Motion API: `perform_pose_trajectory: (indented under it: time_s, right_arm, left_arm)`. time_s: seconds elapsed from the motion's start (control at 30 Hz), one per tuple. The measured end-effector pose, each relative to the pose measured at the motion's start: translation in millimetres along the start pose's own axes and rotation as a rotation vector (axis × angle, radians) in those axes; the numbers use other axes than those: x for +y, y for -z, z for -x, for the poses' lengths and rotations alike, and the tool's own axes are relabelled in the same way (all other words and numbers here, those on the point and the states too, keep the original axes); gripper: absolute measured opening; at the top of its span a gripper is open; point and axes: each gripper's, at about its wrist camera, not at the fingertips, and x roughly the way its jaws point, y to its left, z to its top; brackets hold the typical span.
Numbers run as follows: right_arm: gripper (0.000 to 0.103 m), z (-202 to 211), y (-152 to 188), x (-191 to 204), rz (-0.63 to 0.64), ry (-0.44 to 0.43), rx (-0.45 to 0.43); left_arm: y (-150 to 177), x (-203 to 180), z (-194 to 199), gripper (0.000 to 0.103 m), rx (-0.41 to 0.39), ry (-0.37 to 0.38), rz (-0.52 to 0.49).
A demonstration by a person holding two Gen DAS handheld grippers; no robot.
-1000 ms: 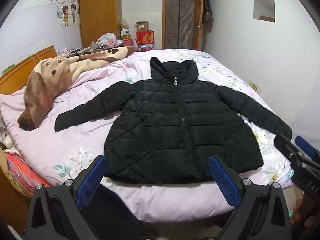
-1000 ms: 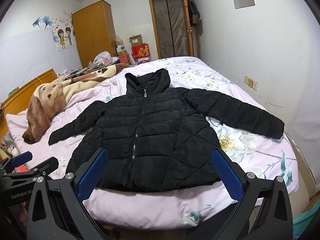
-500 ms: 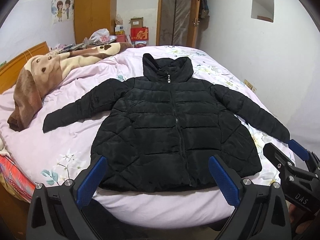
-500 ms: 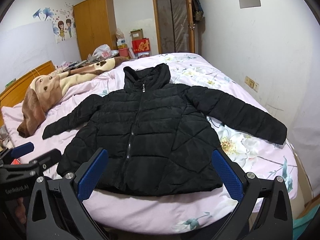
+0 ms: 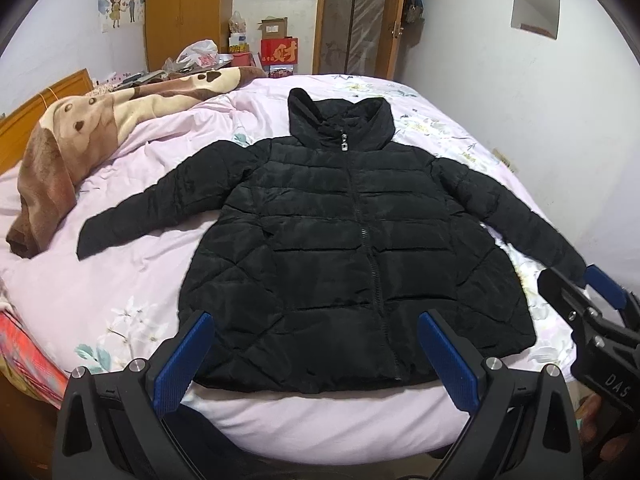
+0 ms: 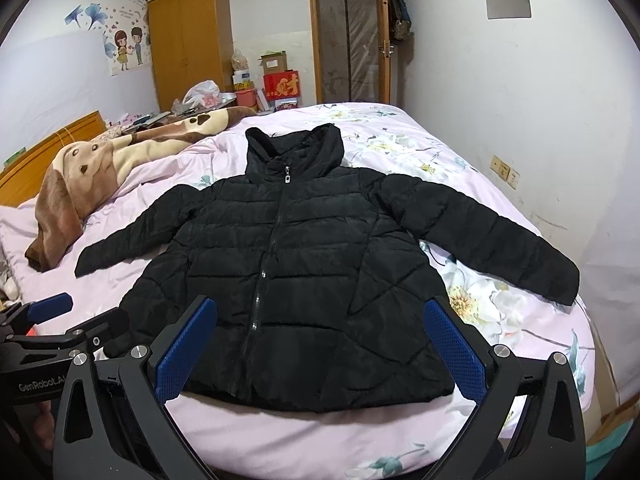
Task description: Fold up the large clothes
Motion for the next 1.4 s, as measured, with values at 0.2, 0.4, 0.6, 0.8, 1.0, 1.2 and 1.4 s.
perform_pose_trajectory:
  time_s: [0.2, 0.4, 0.6, 0.8, 1.0, 1.2, 1.4]
  right_arm:
    - [0.103, -6, -3, 3, 0.001, -0.005, 0.006]
    - [0.103, -8, -1, 5, 0.007, -0.018, 0.012]
    - [0.103, -9, -1, 6, 0.007, -0.020, 0.009]
    - [0.103, -10, -1, 6, 0.008, -0.023, 0.010]
    - [0.103, -12, -3, 8, 0.015, -0.022, 0.013]
    - [0.103, -21, -9, 13, 0.024, -0.024, 0.017]
    - [0.103, -51, -25, 25, 0.038, -0.069, -0.007]
  left_arm:
    - [-5, 7, -2, 0.103, -0.002, -0.004, 0.008]
    - [-4, 11, -7, 0.103, 0.026, 0.014, 0.015]
    - [-4, 13, -8, 0.103, 0.033, 0.014, 0.032]
    - [-5, 16, -9, 0.103, 0.029, 0.015, 0.035]
    - [-6, 17, -10, 0.103, 0.029, 0.008, 0.037]
    - [-18, 42, -24, 0.103, 0.046, 0.056, 0.094]
    - [-37, 121, -63, 0.103, 0.049, 0.027, 0.250]
